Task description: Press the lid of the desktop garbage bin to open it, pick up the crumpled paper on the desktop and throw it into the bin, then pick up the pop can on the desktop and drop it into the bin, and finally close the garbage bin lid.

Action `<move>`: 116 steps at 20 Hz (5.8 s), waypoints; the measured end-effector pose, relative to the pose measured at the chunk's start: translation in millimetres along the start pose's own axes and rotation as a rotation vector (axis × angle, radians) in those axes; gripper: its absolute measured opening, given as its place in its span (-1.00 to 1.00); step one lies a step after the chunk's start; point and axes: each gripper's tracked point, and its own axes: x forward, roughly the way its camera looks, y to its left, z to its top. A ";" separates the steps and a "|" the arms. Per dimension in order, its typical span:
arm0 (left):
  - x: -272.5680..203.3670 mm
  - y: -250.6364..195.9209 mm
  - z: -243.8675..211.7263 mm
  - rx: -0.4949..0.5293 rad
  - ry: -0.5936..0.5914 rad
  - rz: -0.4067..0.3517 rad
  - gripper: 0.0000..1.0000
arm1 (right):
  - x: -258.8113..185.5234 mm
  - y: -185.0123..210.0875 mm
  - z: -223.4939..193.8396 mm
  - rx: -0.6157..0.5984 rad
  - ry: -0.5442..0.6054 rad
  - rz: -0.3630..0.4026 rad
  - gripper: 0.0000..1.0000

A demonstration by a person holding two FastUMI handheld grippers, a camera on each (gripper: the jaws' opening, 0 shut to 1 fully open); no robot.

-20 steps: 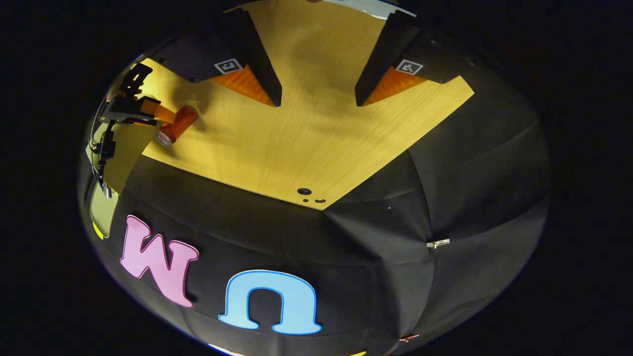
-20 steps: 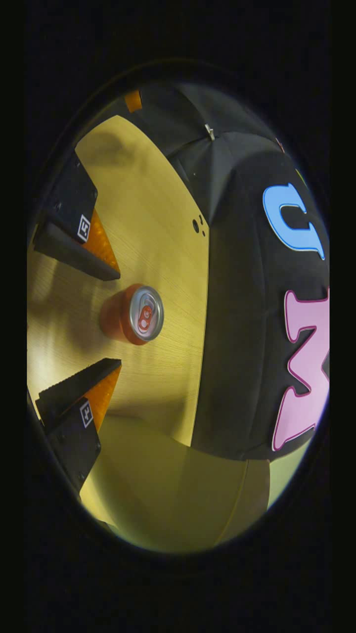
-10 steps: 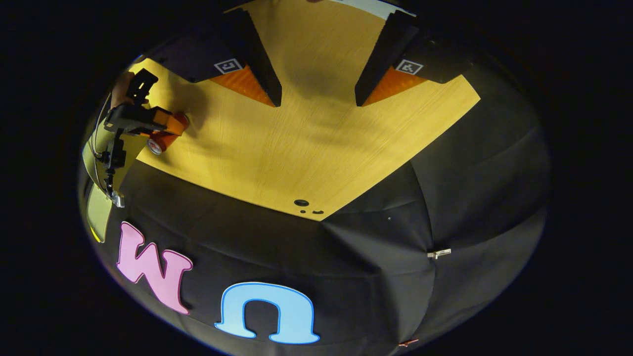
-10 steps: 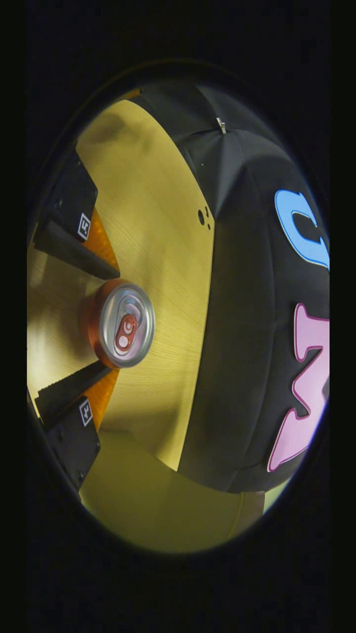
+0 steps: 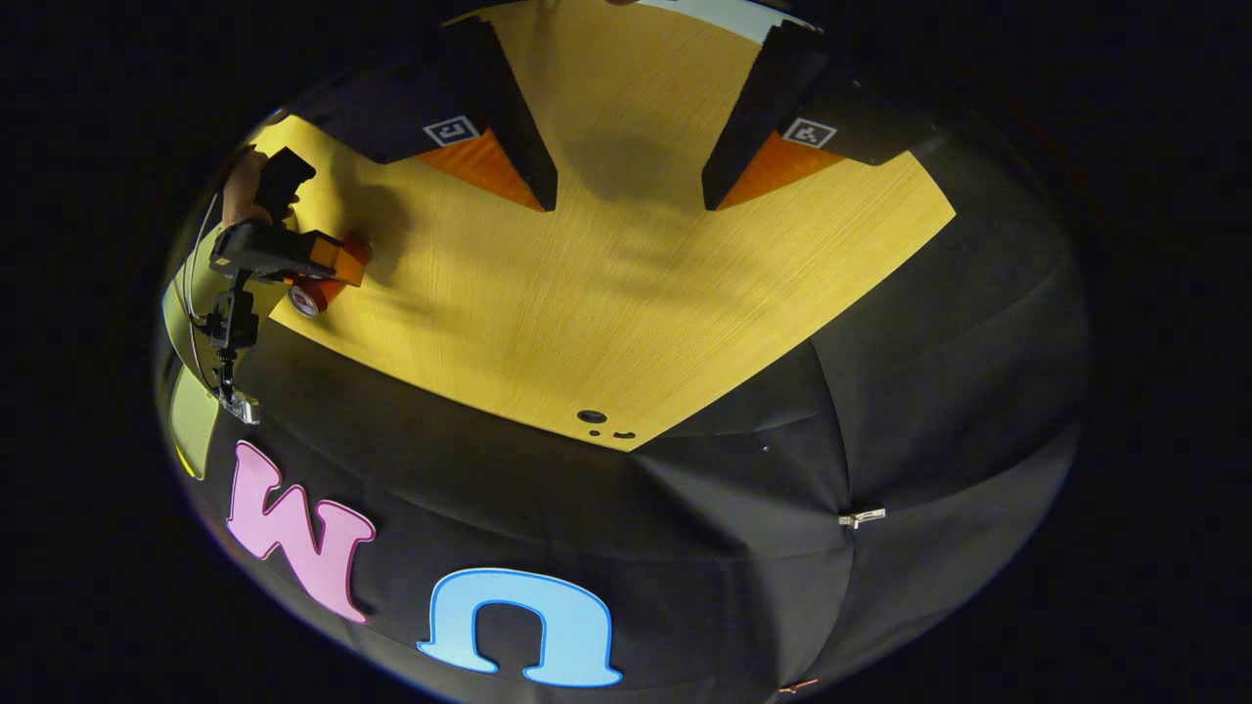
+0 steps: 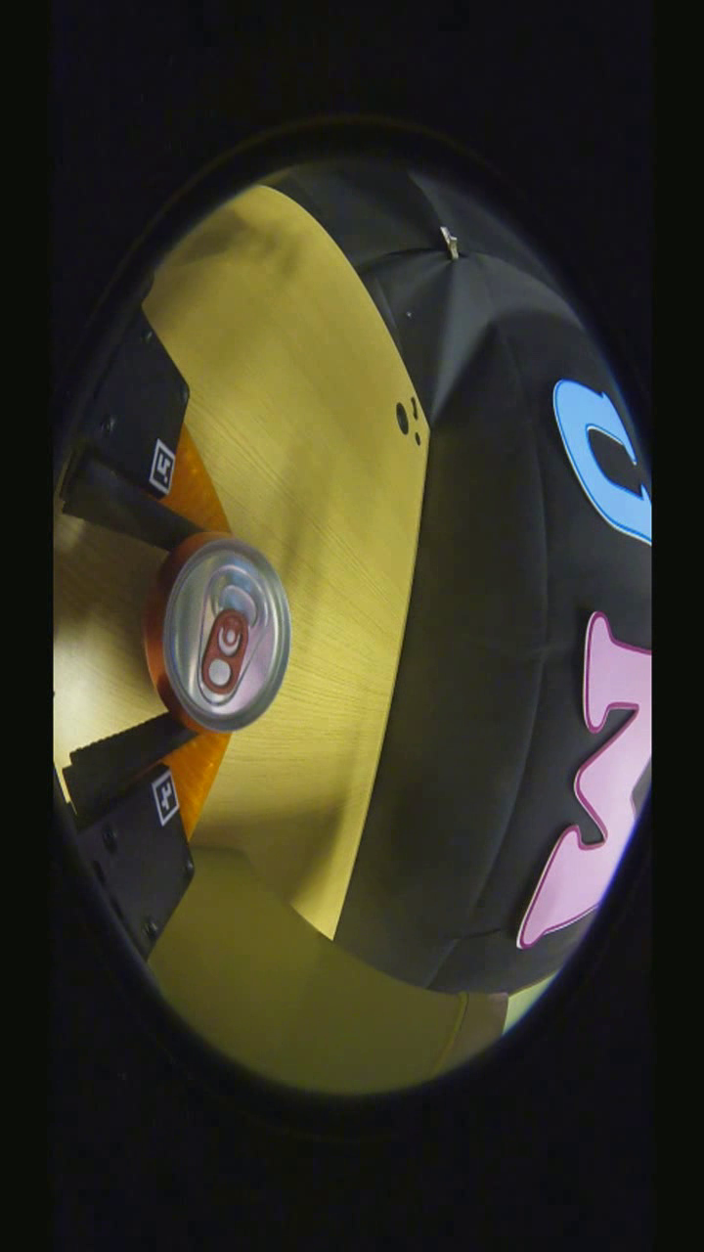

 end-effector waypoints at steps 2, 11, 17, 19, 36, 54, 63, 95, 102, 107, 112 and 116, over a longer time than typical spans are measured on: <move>-2.0 -3.8 -1.0 0.007 -0.001 -0.011 0.92 | -4.9 1.5 2.0 -0.011 -0.002 0.010 0.69; -9.3 -31.7 1.2 0.036 -0.035 -0.079 0.92 | -74.4 5.3 35.3 -0.083 -0.055 0.074 0.68; -19.1 -47.8 -4.2 0.037 -0.045 -0.139 0.92 | -147.7 15.6 61.1 -0.045 -0.084 0.116 0.68; -18.7 -51.7 -5.2 0.038 -0.042 -0.156 0.92 | -171.6 9.6 78.9 -0.048 -0.116 0.115 0.68; -27.2 -100.5 1.1 0.143 -0.026 -0.248 0.92 | -275.2 -152.2 179.6 0.251 -0.313 -0.133 0.67; -64.5 -164.2 15.6 0.219 -0.075 -0.149 0.92 | -220.6 -261.6 173.1 0.228 -0.295 -0.168 0.69; -102.1 -200.1 -16.5 0.260 -0.044 -0.204 0.92 | -203.1 -267.0 164.5 0.198 -0.282 -0.133 0.93; -107.1 -124.4 -19.2 0.084 -0.066 -0.083 0.92 | -226.7 -326.9 373.4 0.181 -0.496 -0.260 0.95; -108.2 -117.8 -24.2 0.091 -0.064 -0.073 0.92 | -223.7 -320.8 357.3 0.195 -0.440 -0.229 0.95; -112.7 -122.2 -25.7 0.115 -0.068 -0.104 0.92 | -244.1 -306.1 335.4 0.186 -0.437 -0.219 0.95; -116.2 -125.2 -28.6 0.171 -0.069 -0.135 0.92 | -261.8 -290.2 294.8 0.198 -0.399 -0.191 0.96; -118.8 -127.5 -31.8 0.197 -0.063 -0.162 0.92 | -265.0 -281.5 254.0 0.213 -0.350 -0.195 0.96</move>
